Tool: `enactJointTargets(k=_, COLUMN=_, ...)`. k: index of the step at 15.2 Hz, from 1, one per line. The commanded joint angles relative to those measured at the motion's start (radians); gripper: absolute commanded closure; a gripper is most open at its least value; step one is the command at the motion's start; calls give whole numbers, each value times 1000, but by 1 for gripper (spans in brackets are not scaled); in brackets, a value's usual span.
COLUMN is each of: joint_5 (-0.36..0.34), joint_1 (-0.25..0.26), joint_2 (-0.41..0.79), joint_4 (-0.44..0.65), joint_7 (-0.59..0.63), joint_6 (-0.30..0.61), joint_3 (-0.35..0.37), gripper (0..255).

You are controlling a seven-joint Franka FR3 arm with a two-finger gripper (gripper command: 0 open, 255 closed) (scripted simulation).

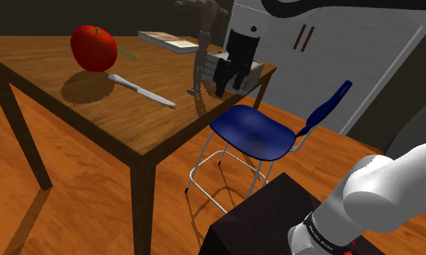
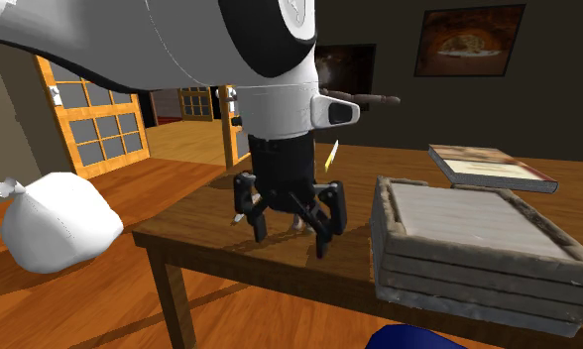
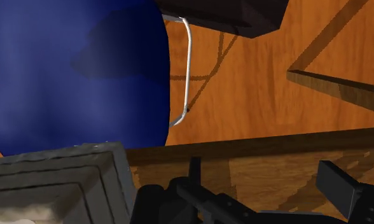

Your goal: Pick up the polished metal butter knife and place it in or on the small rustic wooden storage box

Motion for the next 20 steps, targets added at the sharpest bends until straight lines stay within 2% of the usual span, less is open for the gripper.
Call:
enactJointTargets(k=1, joint_5=-9, joint_1=7, joint_2=51, joint_4=44, joint_7=36, joint_6=25, joint_3=33, gripper=0)
enactJointTargets(k=6, joint_5=-63, joint_1=19, joint_2=202, joint_4=182, joint_7=124, joint_6=72, joint_3=109, gripper=0)
enactJointTargets(k=11, joint_5=-158, joint_1=45, joint_2=370, joint_4=350, joint_7=220, joint_6=90, joint_3=178, gripper=0)
enactJointTargets(k=15, joint_5=-258, joint_1=89, joint_2=519, joint_4=514, joint_7=297, joint_6=77, joint_3=217, gripper=0)
enactJointTargets(k=18, joint_5=-342, joint_1=143, joint_2=640, joint_4=660, joint_7=347, joint_6=48, joint_3=233, gripper=0)
enactJointTargets(k=20, joint_5=-344, joint_1=144, joint_2=644, joint_4=652, joint_7=348, joint_6=60, joint_3=230, gripper=0)
